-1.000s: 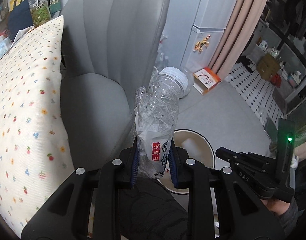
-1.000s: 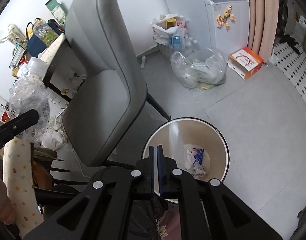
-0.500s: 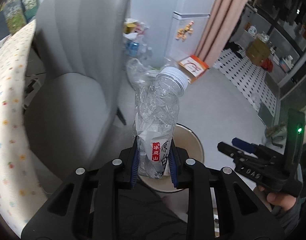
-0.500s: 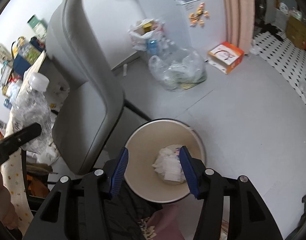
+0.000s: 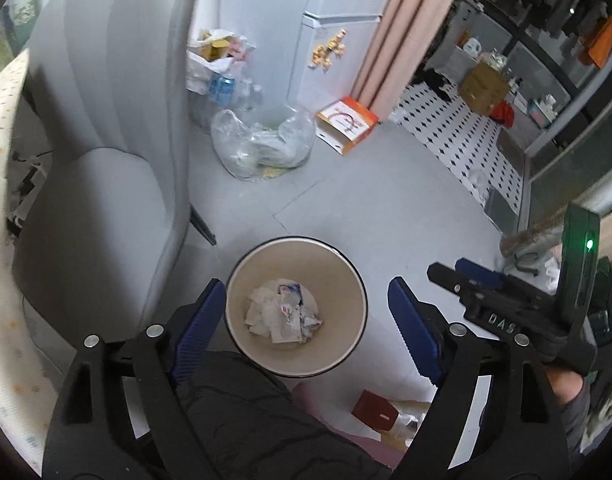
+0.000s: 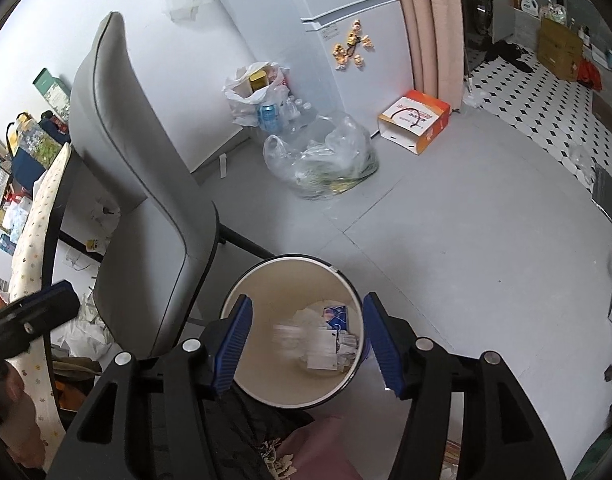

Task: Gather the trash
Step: 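Turn both tools back from the bin toward the table, then lower the left gripper onto the small cardboard box and close it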

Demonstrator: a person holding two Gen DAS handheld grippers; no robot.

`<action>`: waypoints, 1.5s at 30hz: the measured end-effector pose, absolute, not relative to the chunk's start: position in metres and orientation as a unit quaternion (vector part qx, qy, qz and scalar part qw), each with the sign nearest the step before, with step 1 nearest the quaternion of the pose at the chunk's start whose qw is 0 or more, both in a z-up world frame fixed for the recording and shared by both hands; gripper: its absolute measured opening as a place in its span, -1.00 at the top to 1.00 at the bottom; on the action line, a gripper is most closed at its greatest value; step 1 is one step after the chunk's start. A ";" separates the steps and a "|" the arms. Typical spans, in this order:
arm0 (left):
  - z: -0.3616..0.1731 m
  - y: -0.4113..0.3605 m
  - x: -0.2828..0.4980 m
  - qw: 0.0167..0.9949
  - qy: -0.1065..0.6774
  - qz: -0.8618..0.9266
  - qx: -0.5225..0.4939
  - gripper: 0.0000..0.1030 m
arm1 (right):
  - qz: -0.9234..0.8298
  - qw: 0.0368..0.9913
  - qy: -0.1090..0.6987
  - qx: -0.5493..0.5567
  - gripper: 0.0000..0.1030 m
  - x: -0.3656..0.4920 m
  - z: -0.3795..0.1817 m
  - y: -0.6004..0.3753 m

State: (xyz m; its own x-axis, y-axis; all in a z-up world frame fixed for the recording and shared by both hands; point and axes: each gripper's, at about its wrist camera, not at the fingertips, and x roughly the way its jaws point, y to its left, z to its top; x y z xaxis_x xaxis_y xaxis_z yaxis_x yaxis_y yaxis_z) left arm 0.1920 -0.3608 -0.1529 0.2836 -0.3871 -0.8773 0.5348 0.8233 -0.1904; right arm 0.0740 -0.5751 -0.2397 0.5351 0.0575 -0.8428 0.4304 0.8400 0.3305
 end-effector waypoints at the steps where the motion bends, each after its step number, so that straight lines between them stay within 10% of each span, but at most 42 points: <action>1: -0.150 -0.359 0.192 0.801 0.523 -0.285 0.066 -0.62 | -0.109 0.837 0.469 0.259 -0.11 0.075 -0.239 -0.573; 17: -0.078 -0.253 0.197 0.875 0.436 -0.208 -0.036 -0.86 | -0.053 0.892 0.408 0.190 -0.85 0.107 -0.157 -0.496; 45: -0.032 -0.030 0.174 0.924 0.344 -0.076 -0.151 -0.88 | 0.060 0.917 0.378 0.113 -0.85 0.144 -0.078 -0.327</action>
